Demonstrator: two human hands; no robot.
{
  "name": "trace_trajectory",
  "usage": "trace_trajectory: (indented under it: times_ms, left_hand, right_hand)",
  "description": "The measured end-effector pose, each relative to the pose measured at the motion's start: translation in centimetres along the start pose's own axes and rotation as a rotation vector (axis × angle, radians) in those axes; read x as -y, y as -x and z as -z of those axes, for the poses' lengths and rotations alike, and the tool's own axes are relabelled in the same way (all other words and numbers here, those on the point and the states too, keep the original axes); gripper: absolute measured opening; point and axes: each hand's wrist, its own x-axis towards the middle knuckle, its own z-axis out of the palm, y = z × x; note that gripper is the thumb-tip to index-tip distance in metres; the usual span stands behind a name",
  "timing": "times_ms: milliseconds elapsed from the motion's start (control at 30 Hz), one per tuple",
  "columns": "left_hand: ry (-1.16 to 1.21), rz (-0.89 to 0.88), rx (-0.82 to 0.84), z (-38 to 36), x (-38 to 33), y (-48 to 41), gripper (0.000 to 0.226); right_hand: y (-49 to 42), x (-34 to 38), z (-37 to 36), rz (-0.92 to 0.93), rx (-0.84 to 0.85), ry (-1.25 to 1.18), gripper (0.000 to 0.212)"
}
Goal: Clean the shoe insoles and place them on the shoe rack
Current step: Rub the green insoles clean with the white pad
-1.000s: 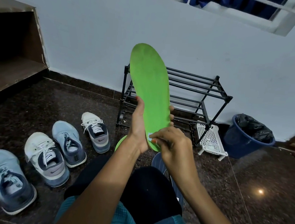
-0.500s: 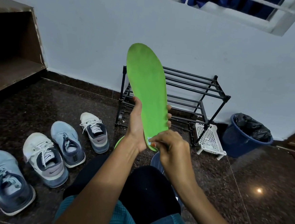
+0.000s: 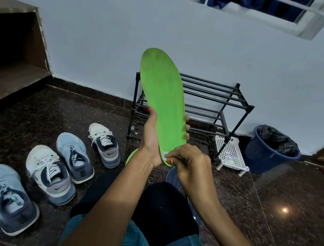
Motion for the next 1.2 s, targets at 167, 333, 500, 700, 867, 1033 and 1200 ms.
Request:
trace_trajectory:
  times_ms: [167, 333, 500, 700, 867, 1033, 1200]
  left_hand:
    - [-0.046, -0.020, -0.018, 0.1, -0.1, 0.0, 0.080]
    - [-0.029, -0.043, -0.030, 0.2, -0.4, 0.1, 0.081]
    - [-0.043, -0.018, -0.031, 0.1, -0.3, 0.1, 0.083]
    - [-0.060, -0.022, -0.027, 0.0, -0.4, 0.1, 0.082]
    - [-0.037, -0.043, -0.043, 0.1, -0.3, 0.0, 0.082]
    - [-0.040, -0.061, -0.038, 0.1, 0.2, -0.2, 0.081]
    - [-0.117, -0.038, -0.056, 0.2, 0.4, -0.2, 0.081]
  right_hand:
    - [-1.2, -0.7, -0.2, -0.031, -0.083, 0.083, 0.020]
    - [-0.6, -0.4, -0.6, 0.012, -0.033, -0.002, 0.016]
    - [0.1, -0.3, 0.0, 0.058, 0.058, -0.015, 0.016]
    - [-0.7, -1.8, 0.7, 0.138, 0.091, 0.200, 0.027]
    - [0.0, -1.3, -0.2, 0.079, 0.044, 0.098, 0.023]
    - [-0.4, 0.2, -0.6, -0.007, -0.025, -0.074, 0.012]
    - [-2.4, 0.1, -0.9, -0.041, -0.085, -0.060, 0.015]
